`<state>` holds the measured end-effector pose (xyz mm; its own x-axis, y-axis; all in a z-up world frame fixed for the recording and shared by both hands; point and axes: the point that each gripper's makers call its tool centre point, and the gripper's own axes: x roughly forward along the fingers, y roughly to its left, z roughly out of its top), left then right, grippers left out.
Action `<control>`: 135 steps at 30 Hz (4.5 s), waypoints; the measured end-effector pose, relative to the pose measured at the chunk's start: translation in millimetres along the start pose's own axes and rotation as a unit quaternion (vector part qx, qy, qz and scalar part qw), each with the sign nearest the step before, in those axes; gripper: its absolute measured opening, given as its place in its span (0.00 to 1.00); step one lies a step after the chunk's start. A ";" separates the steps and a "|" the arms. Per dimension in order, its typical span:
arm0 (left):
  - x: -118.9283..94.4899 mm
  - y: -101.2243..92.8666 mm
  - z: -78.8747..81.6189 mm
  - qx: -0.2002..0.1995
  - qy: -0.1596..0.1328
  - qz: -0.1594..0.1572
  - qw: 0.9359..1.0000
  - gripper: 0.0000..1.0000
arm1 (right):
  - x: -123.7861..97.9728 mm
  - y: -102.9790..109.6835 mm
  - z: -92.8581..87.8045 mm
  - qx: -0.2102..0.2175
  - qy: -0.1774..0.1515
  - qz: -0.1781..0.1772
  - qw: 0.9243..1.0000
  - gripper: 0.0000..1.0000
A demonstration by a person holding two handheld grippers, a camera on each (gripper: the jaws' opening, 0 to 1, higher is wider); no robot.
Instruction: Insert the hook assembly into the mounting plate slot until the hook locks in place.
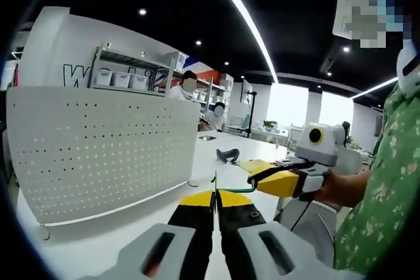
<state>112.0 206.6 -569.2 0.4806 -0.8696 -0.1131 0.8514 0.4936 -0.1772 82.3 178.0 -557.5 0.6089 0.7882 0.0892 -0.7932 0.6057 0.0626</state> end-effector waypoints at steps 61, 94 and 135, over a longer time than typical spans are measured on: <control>-11.9 -34.8 8.1 0.086 -0.036 -0.108 0.990 0.03 | -8.0 40.1 7.7 0.152 -0.009 0.148 0.977 0.01; -1.7 -26.4 0.2 0.323 -0.020 0.054 0.945 0.13 | -6.2 12.7 5.9 0.253 -0.035 0.094 0.962 0.01; 19.2 -27.3 3.1 0.420 0.030 0.157 0.893 0.08 | 4.4 3.5 3.9 0.252 -0.051 0.023 0.966 0.01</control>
<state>98.7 176.3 -563.5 0.7334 -0.6745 -0.0851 0.5455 0.5091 0.6658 82.2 183.2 -553.0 0.5898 0.7828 0.1984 -0.7366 0.4208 0.5295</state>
